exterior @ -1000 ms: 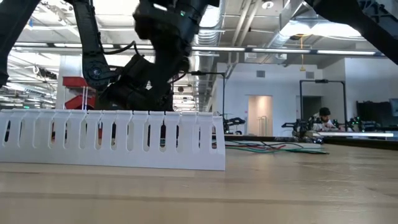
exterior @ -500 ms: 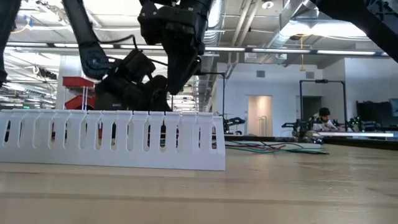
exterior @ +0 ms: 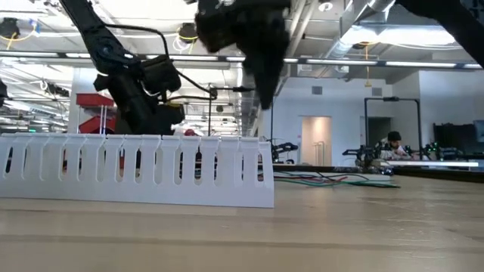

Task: Ziptie cables
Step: Wrap the colored cables with the black zip tie

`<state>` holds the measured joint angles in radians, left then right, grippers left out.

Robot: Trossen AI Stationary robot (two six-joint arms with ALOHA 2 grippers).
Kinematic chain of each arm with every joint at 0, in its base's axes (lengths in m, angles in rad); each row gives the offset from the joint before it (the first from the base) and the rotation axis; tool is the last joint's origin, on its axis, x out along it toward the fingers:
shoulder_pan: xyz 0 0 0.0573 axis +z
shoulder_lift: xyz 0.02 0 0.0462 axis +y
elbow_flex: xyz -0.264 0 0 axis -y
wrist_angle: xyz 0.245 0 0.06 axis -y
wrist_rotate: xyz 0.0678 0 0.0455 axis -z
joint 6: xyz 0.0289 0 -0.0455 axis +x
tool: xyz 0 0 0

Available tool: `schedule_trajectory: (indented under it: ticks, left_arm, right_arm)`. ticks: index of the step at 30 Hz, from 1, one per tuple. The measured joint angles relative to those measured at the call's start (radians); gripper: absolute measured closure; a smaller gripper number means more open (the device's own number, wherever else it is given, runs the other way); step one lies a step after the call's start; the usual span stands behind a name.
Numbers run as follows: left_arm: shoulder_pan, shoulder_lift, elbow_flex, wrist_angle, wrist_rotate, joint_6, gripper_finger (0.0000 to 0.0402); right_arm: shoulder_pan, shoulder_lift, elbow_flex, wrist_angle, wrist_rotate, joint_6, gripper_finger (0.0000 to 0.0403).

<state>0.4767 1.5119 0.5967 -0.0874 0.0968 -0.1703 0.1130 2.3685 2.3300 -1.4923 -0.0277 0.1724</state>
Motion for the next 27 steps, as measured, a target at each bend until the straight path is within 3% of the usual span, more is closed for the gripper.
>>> schedule_trajectory:
  ticks: [8, 17, 23, 27]
  left_arm:
    - [-0.222, -0.003, 0.002, -0.045, -0.012, -0.12, 0.0238]
    - [-0.451, 0.002, -0.003, 0.034, 0.089, -0.327, 0.0238]
    - [-0.522, 0.012, -0.003, 0.261, 0.126, -0.424, 0.0238]
    - [-0.529, 0.021, 0.027, 0.277, 0.122, -0.429, 0.0238]
  right_arm:
    - [0.083, -0.078, 0.0, -0.064, 0.013, 0.099, 0.0298]
    - [0.137, -0.162, 0.001, -0.069, 0.19, 0.327, 0.0298]
    - [0.151, -0.158, 0.001, -0.046, 0.276, 0.443, 0.0298]
    - [0.147, -0.129, 0.0, -0.034, 0.349, 0.544, 0.0298]
